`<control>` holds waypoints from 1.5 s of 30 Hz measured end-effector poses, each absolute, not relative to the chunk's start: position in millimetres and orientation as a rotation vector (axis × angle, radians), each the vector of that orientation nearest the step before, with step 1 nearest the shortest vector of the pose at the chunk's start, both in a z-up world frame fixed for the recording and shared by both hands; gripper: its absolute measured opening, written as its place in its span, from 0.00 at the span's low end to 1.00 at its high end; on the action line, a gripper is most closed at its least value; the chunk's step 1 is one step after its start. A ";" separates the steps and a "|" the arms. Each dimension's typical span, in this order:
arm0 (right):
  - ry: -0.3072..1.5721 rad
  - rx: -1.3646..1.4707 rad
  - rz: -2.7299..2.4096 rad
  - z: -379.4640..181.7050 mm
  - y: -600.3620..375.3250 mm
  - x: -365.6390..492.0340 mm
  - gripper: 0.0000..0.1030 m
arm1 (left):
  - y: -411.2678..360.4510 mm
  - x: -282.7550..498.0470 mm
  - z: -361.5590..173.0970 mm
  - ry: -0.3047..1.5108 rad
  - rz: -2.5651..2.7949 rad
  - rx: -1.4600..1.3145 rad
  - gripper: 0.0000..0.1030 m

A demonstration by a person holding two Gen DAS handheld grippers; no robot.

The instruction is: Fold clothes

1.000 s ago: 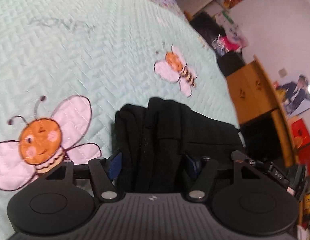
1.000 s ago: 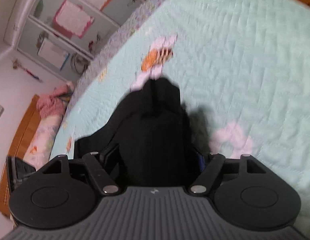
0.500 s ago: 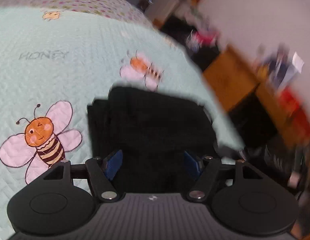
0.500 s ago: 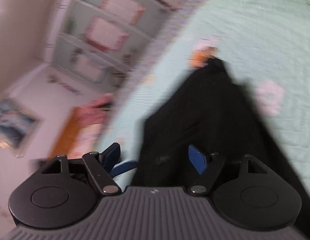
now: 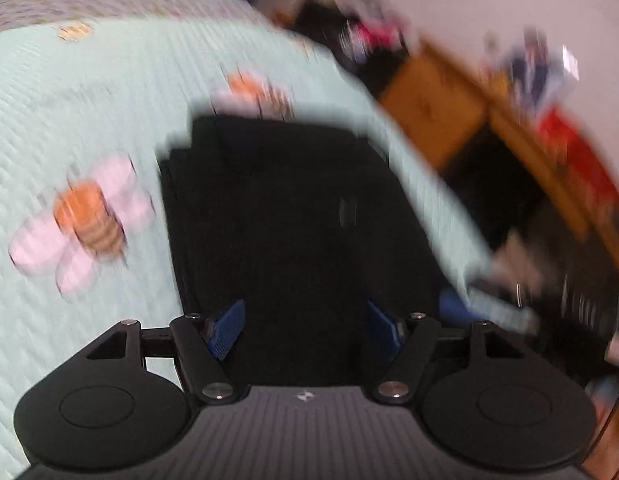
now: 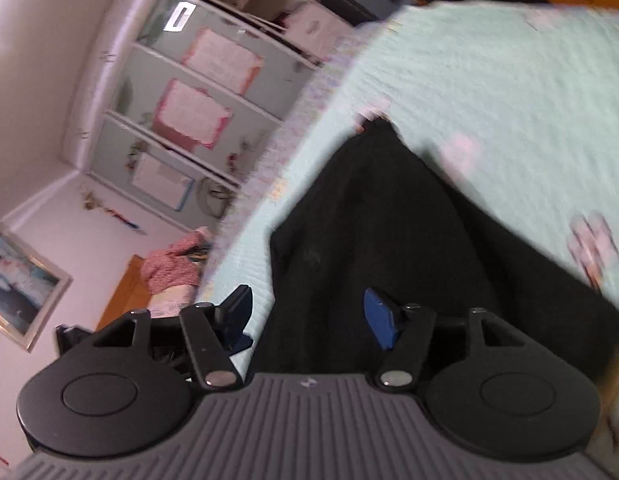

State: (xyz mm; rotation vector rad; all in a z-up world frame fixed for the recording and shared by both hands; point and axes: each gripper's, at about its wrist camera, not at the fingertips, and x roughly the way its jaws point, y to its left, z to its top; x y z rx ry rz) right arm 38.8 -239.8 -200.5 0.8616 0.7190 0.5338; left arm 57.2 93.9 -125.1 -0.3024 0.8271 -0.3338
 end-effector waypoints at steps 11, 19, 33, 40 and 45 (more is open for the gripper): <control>0.704 0.931 0.483 -219.1 -232.5 6.2 0.68 | 78.4 31.6 -146.2 0.909 -0.384 -0.220 0.69; 0.776 0.707 0.392 -197.2 -205.1 3.1 0.69 | 64.3 28.5 -136.6 0.953 -0.311 -0.146 0.69; 0.911 0.202 0.178 -99.8 -127.2 5.3 0.89 | 92.4 7.7 -93.7 1.068 0.026 -0.144 0.70; 1.068 -0.019 0.207 -80.1 -97.1 44.1 0.89 | 68.1 44.1 -79.9 1.260 0.089 -0.116 0.70; 1.150 -0.023 0.242 -79.5 -99.7 58.5 0.89 | 73.7 54.8 -88.0 1.350 0.080 -0.195 0.70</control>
